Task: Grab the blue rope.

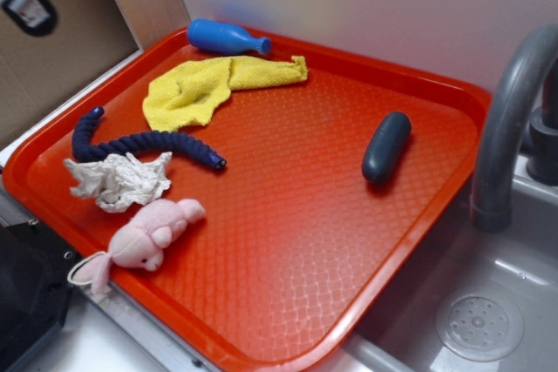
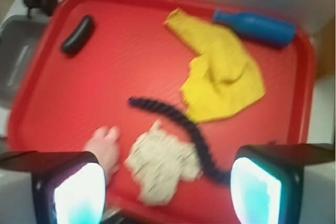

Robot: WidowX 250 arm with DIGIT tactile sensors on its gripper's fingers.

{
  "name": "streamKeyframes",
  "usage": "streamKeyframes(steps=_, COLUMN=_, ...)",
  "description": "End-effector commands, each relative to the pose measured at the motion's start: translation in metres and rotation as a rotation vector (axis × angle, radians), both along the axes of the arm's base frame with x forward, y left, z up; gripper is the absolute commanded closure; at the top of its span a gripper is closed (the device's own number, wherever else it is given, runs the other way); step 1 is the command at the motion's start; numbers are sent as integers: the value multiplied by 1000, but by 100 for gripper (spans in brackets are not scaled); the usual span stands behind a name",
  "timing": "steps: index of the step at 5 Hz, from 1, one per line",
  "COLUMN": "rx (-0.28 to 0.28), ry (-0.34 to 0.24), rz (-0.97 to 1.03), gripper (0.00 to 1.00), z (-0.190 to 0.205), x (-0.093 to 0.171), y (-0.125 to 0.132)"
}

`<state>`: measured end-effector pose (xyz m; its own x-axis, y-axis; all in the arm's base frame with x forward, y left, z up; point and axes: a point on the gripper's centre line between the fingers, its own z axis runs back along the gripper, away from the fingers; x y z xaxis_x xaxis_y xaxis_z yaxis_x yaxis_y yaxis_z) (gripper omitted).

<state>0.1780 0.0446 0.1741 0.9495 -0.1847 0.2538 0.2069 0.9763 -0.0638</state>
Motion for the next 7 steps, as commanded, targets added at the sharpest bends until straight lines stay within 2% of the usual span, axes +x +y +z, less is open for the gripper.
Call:
streamKeyframes(steps=1, rx=180, ry=-12, rz=3, gripper=0, z=-37, x=21, y=22)
streamKeyframes(steps=3, rx=256, ry=41, rz=-10, gripper=0, z=-81, x=28, y=16)
streamKeyframes(steps=5, rx=295, ry=136, rz=-70, gripper=0, z=-130, x=31, y=17)
streamKeyframes(steps=6, rx=286, ry=179, rz=-112, gripper=0, z=-148, x=25, y=14)
streamKeyframes(steps=7, rx=282, ry=189, rz=-173, gripper=0, z=-154, x=18, y=7)
